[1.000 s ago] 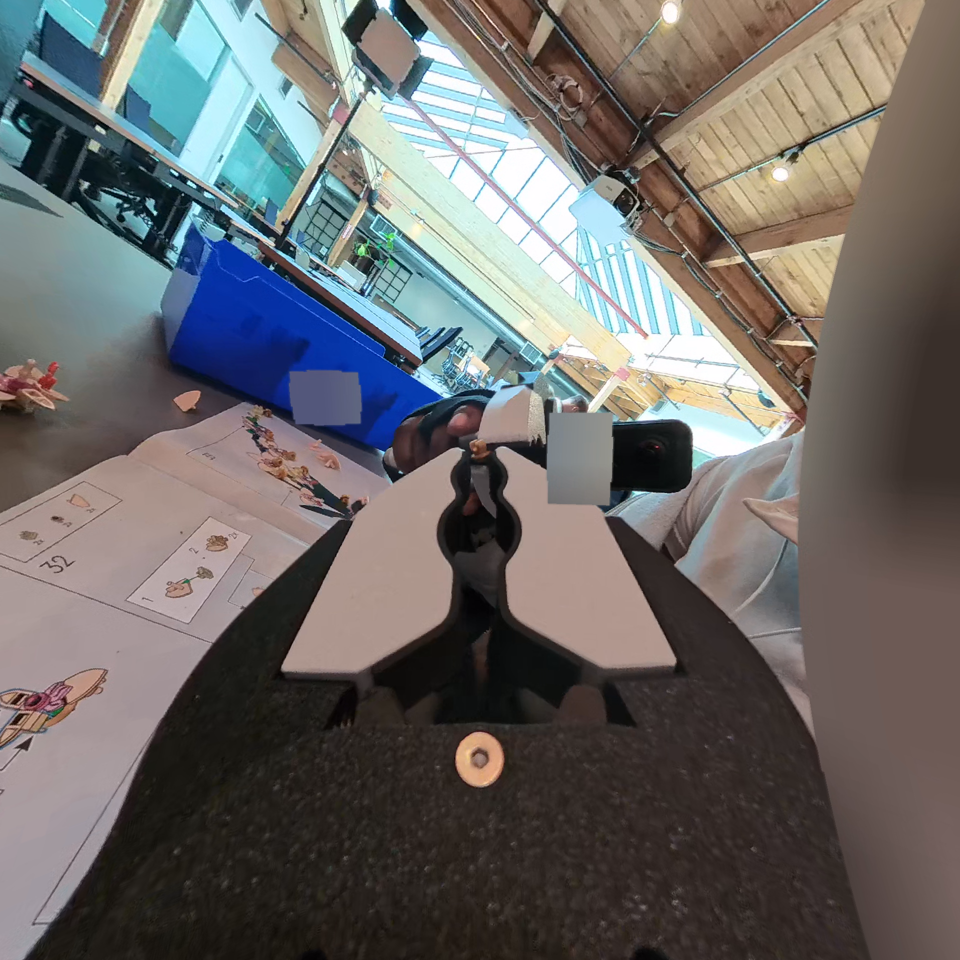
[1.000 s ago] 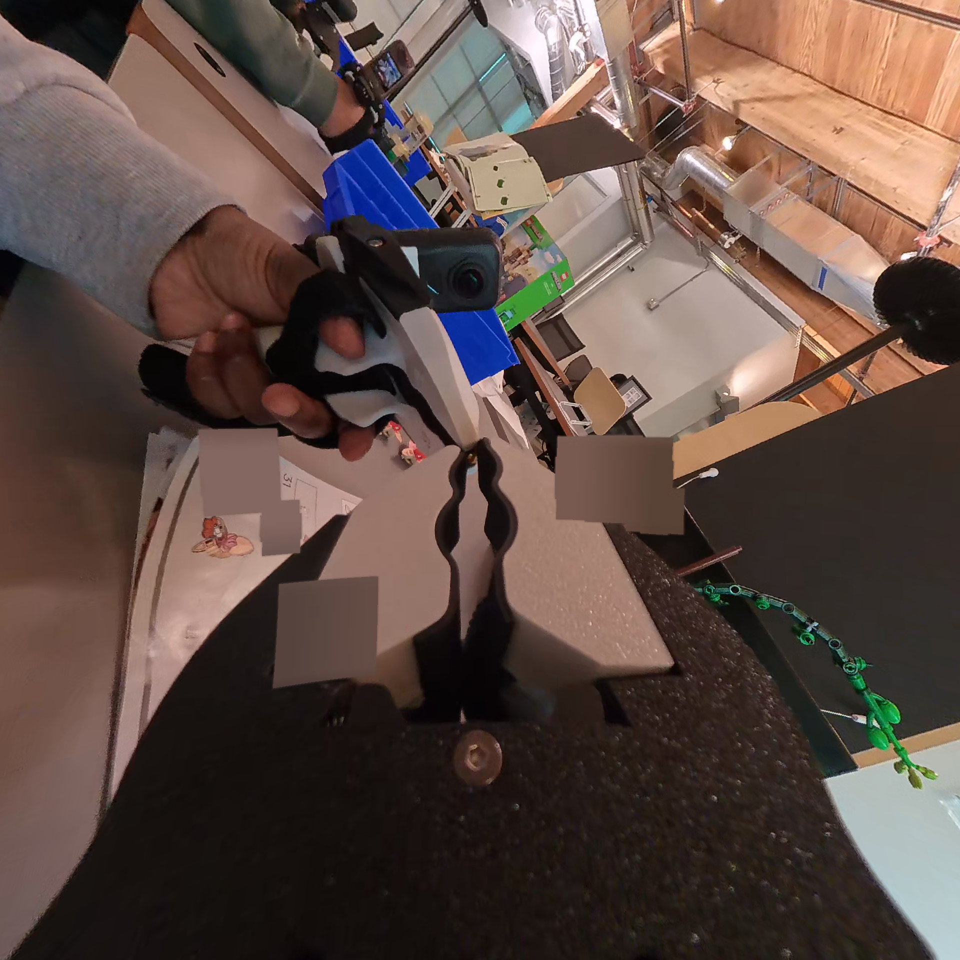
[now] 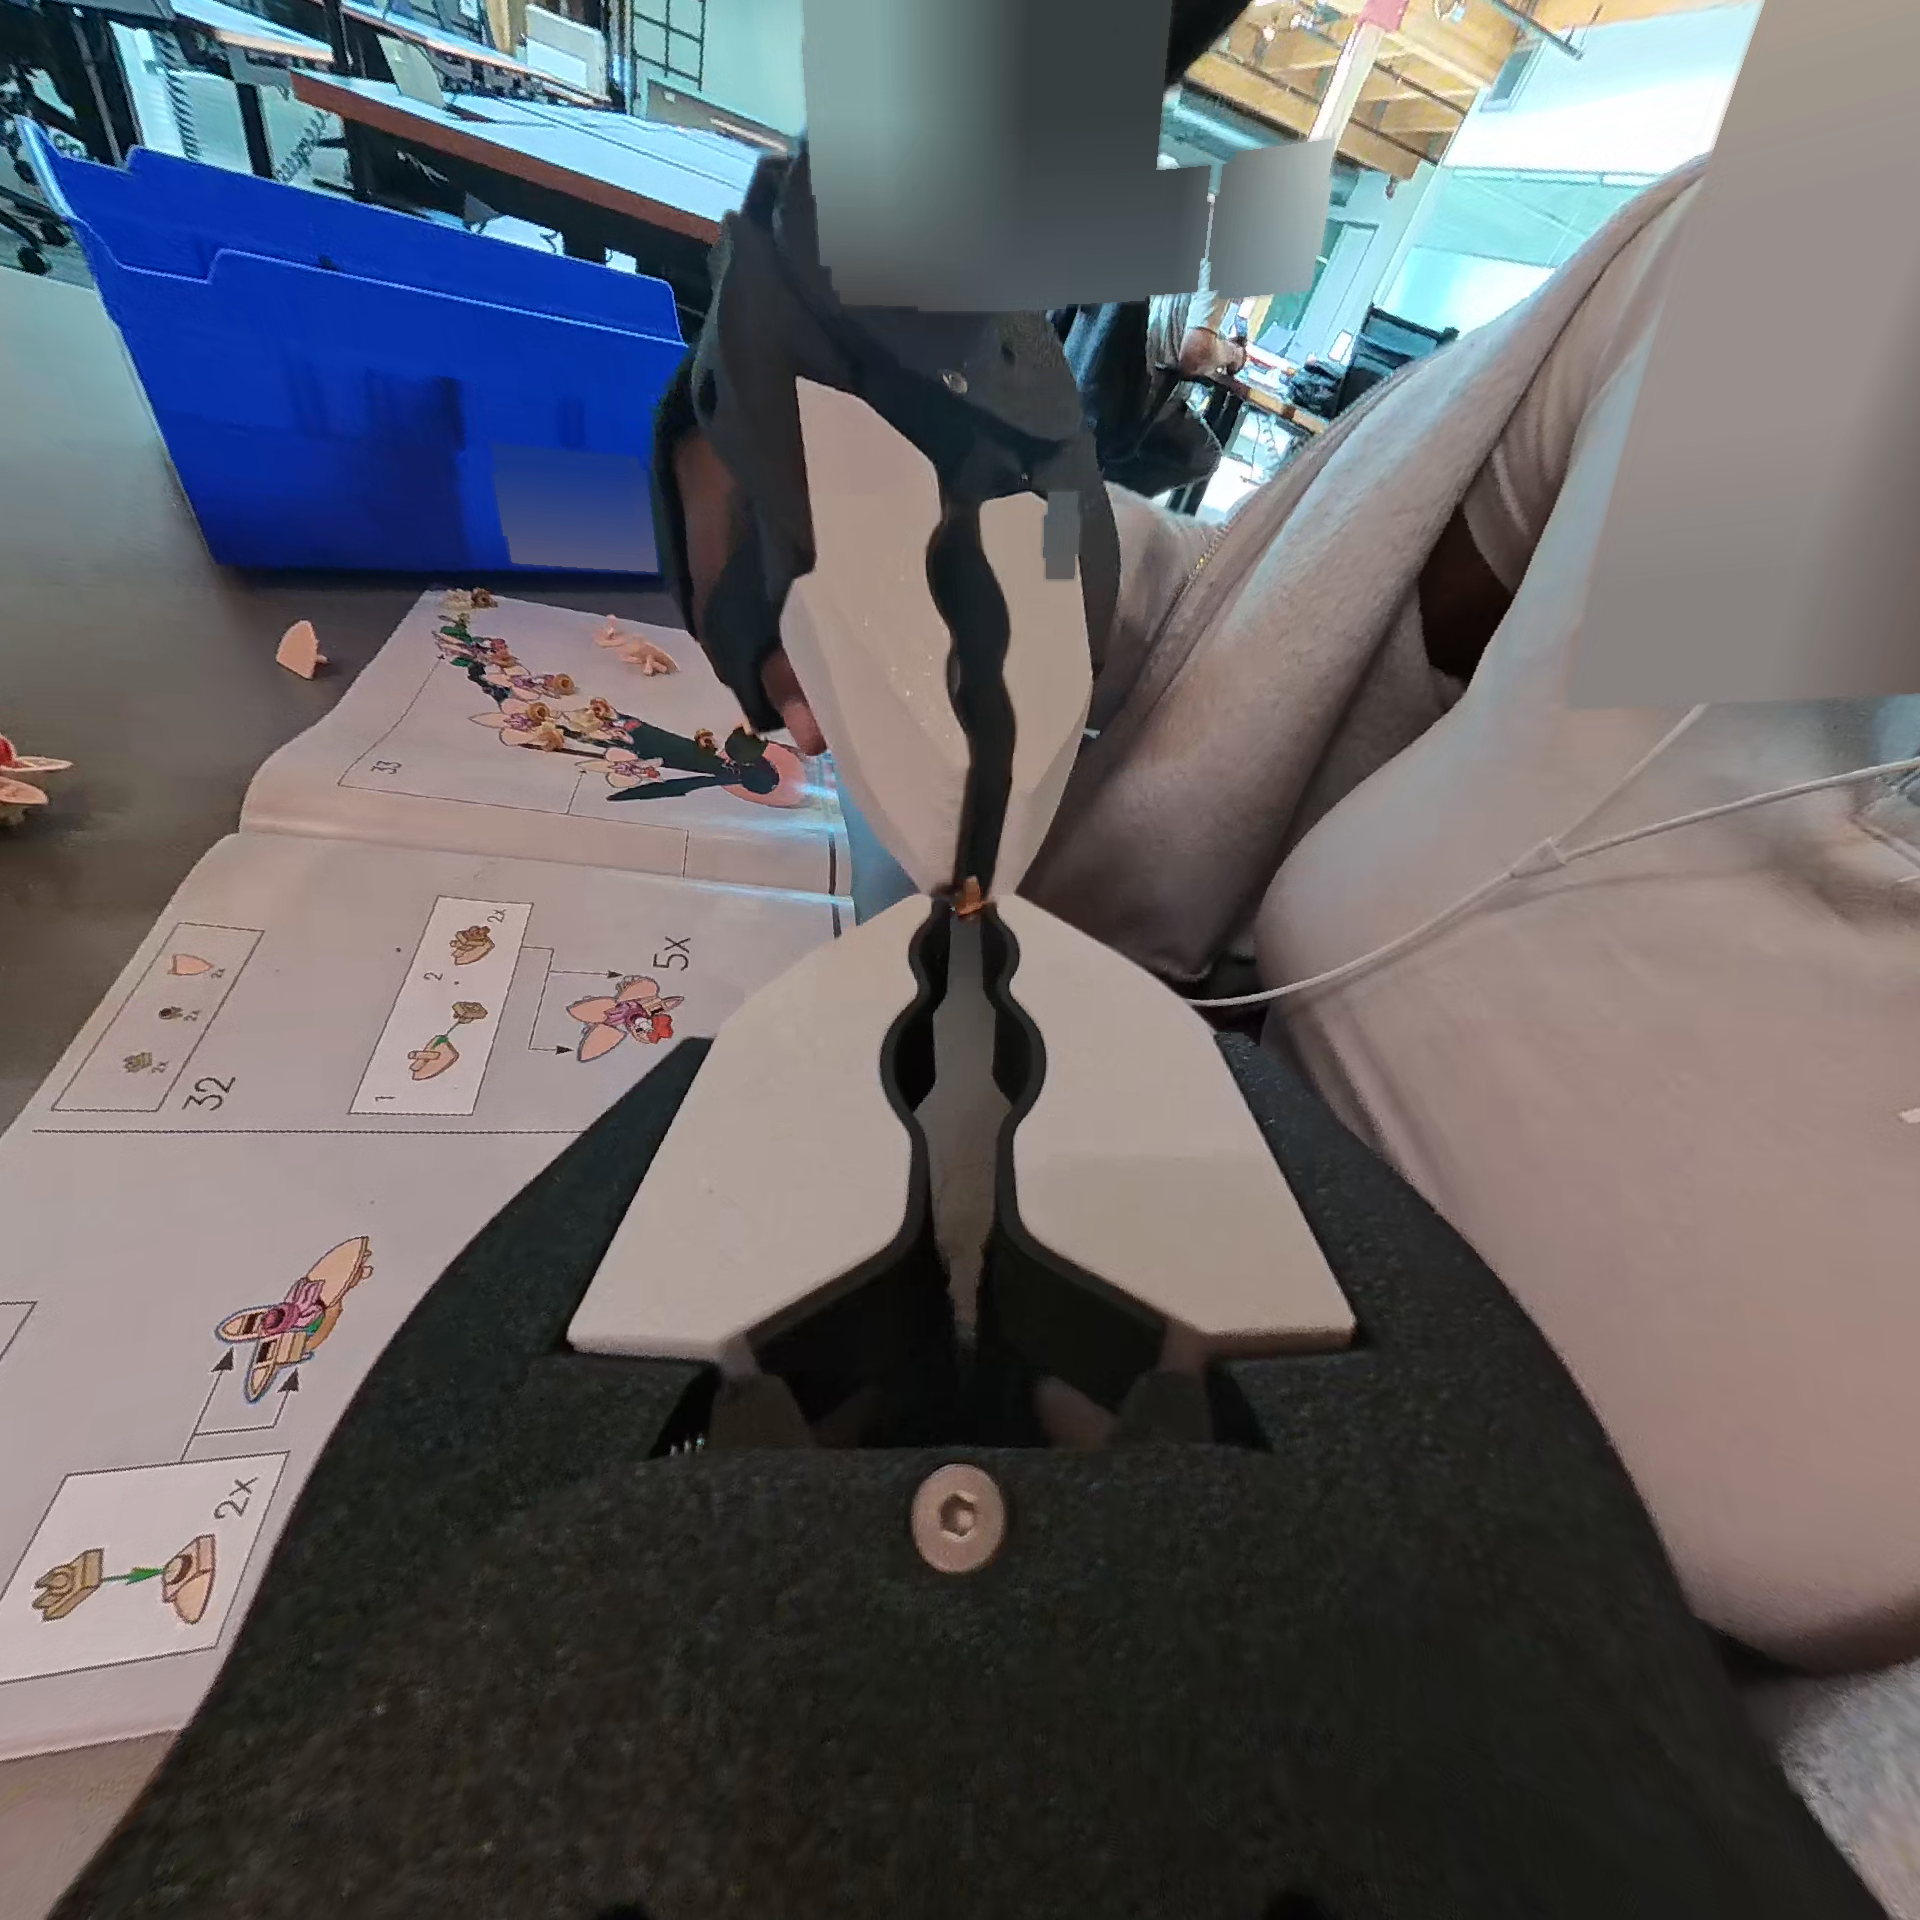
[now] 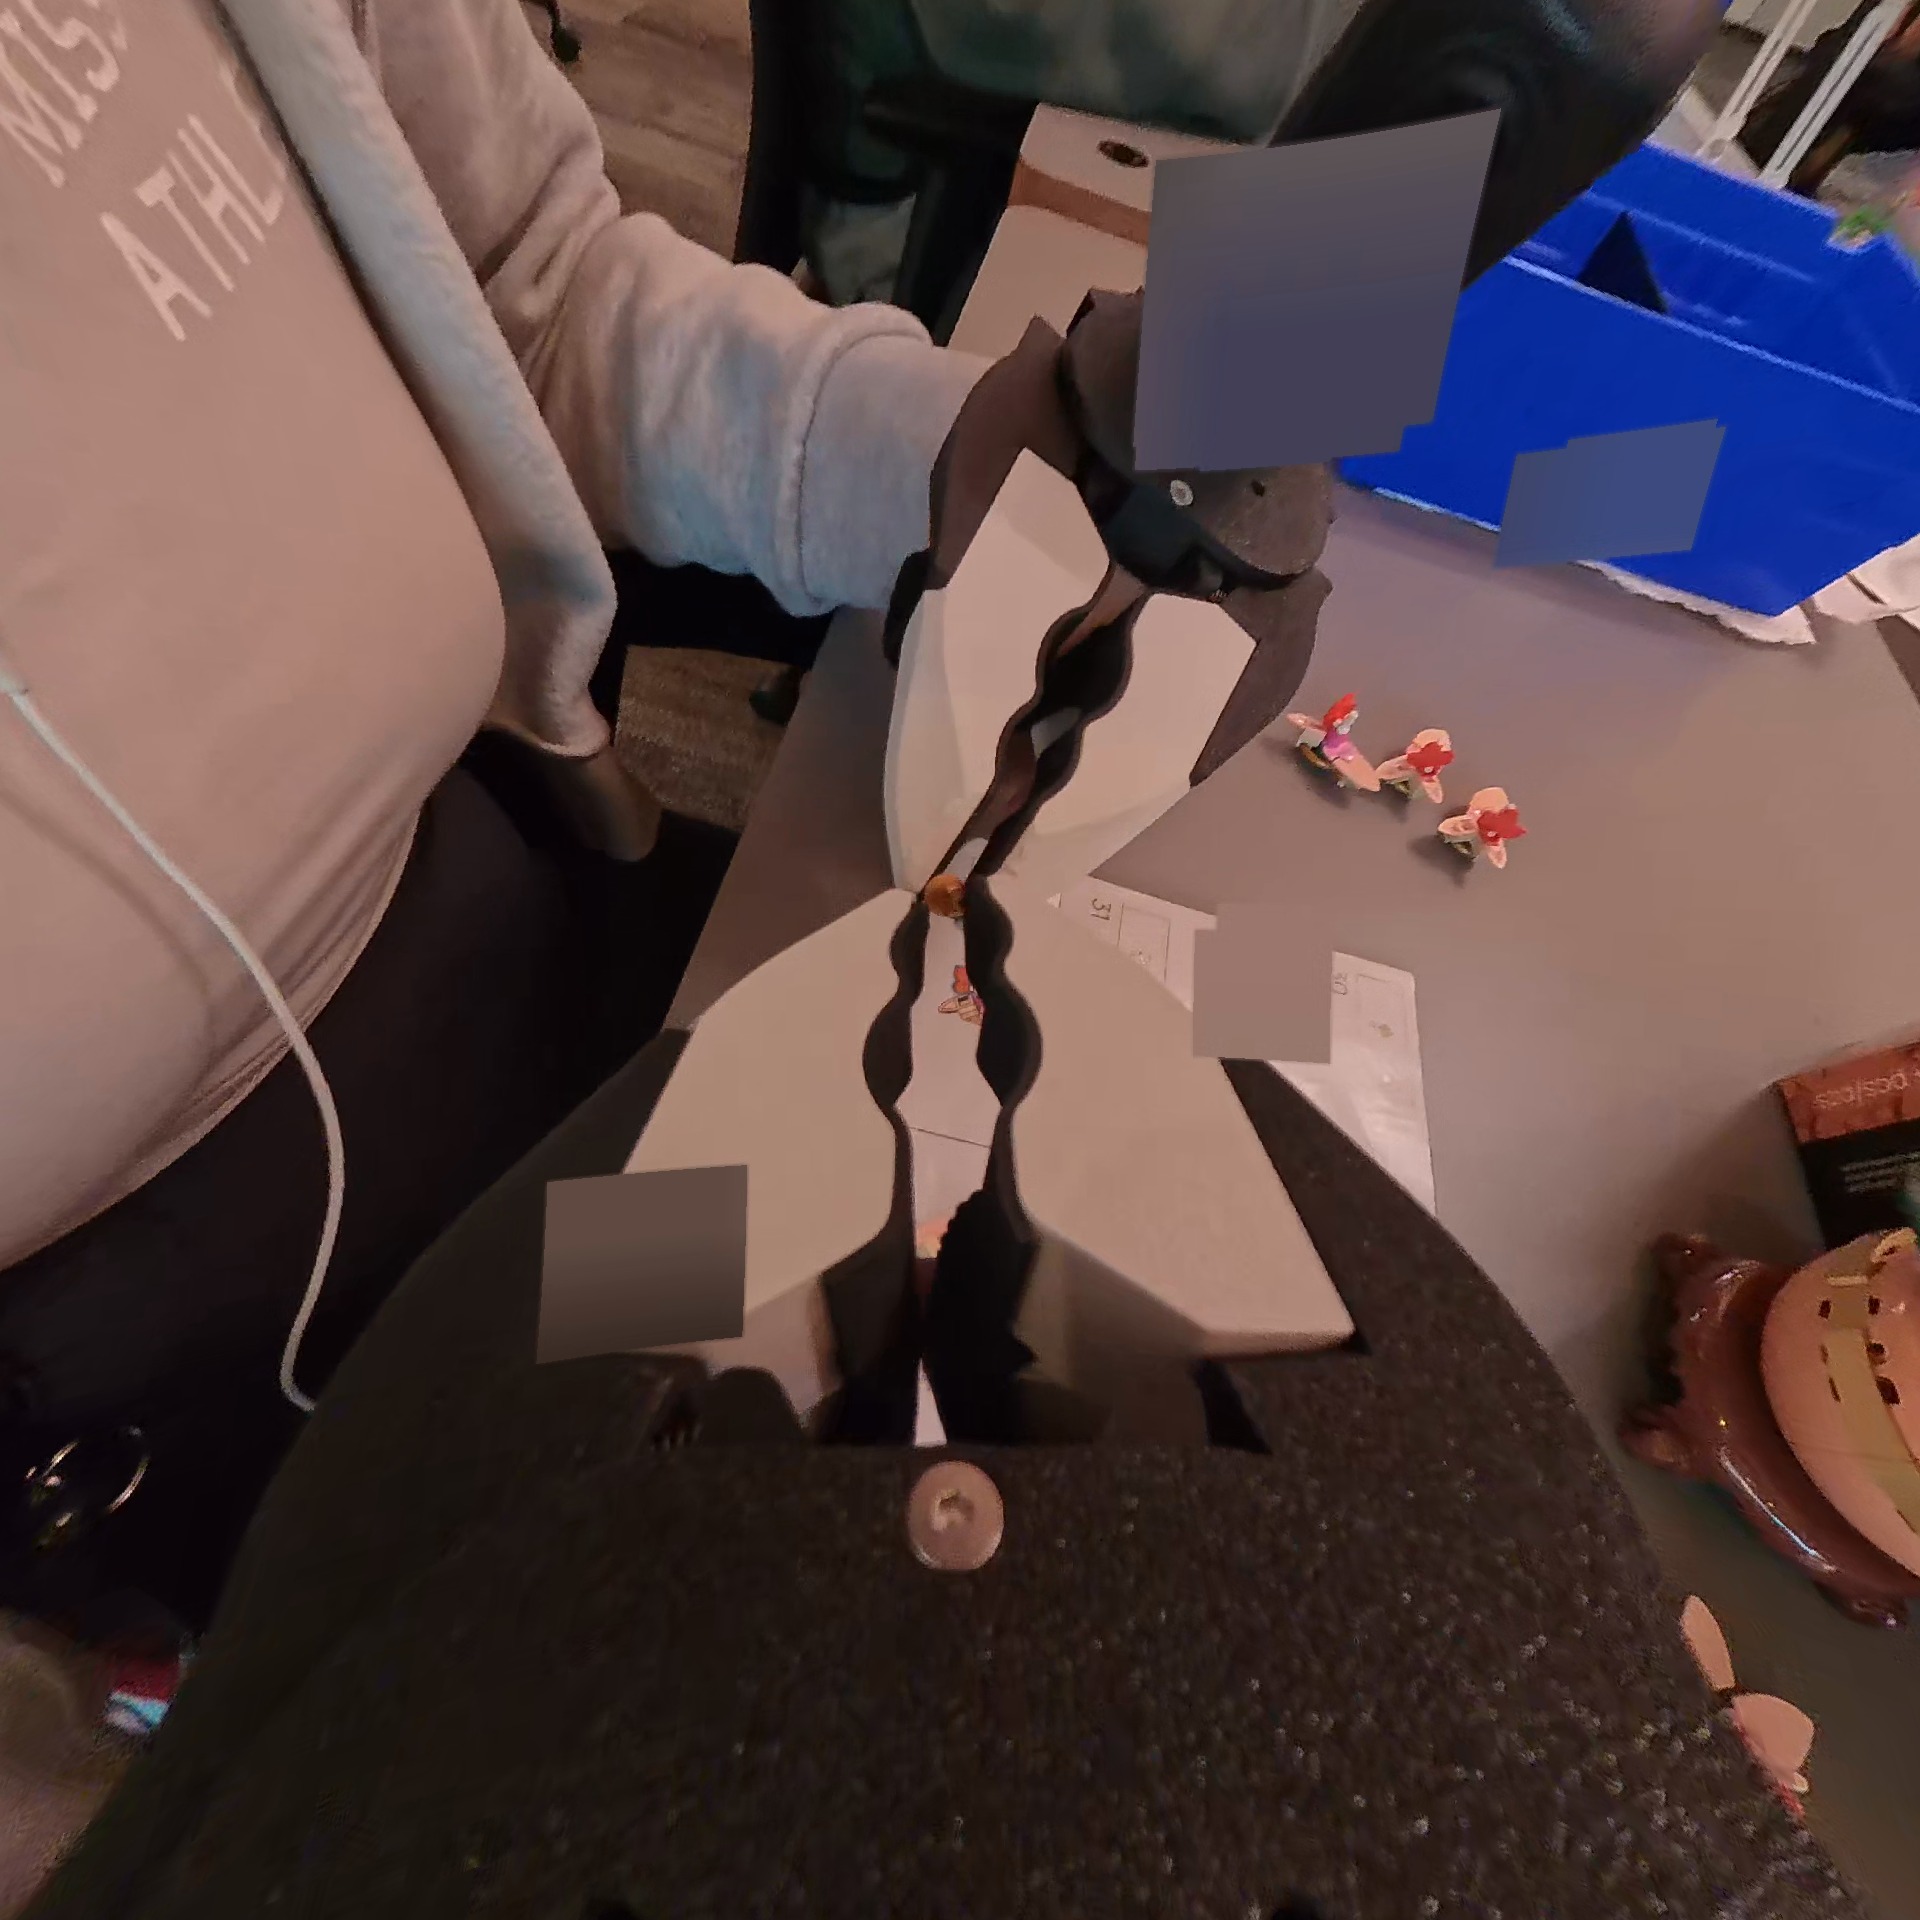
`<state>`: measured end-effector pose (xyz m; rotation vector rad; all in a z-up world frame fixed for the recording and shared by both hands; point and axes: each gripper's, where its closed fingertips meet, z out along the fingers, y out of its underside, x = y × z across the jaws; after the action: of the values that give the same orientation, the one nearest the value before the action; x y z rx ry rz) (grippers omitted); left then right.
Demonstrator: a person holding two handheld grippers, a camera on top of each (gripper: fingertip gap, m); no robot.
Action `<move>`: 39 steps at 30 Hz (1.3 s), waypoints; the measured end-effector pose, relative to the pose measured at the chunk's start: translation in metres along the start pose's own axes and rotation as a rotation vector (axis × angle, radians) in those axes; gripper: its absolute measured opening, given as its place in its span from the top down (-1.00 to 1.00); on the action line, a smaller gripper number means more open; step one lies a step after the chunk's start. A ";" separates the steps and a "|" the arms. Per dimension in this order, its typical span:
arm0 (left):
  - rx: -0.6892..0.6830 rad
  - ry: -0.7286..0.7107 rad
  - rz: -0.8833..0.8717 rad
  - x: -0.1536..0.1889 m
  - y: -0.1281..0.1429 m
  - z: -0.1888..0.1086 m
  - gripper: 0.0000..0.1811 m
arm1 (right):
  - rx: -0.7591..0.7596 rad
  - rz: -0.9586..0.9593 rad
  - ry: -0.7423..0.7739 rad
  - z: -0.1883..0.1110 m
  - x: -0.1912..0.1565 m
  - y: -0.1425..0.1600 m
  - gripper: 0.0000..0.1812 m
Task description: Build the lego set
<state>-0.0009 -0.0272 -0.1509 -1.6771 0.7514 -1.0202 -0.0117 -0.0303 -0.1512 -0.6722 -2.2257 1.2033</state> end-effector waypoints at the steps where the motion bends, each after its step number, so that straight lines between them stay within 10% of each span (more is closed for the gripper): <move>1: -0.007 0.003 0.004 0.001 0.001 0.000 0.94 | -0.009 0.000 -0.007 0.000 0.000 0.000 0.93; 25: 0.025 -0.112 0.001 -0.016 -0.003 -0.004 0.83 | 0.180 0.180 0.181 -0.015 0.016 0.005 0.98; 32: -0.256 -0.344 0.273 -0.038 0.026 -0.005 0.68 | 0.313 0.713 0.357 -0.049 0.013 0.036 0.98; 39: -0.527 -0.144 0.412 -0.046 0.040 0.024 0.71 | 0.386 0.934 0.334 -0.046 -0.014 0.056 0.98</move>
<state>-0.0012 0.0094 -0.2049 -1.8948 1.2822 -0.4244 0.0384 0.0154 -0.1803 -1.6826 -1.3247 1.7017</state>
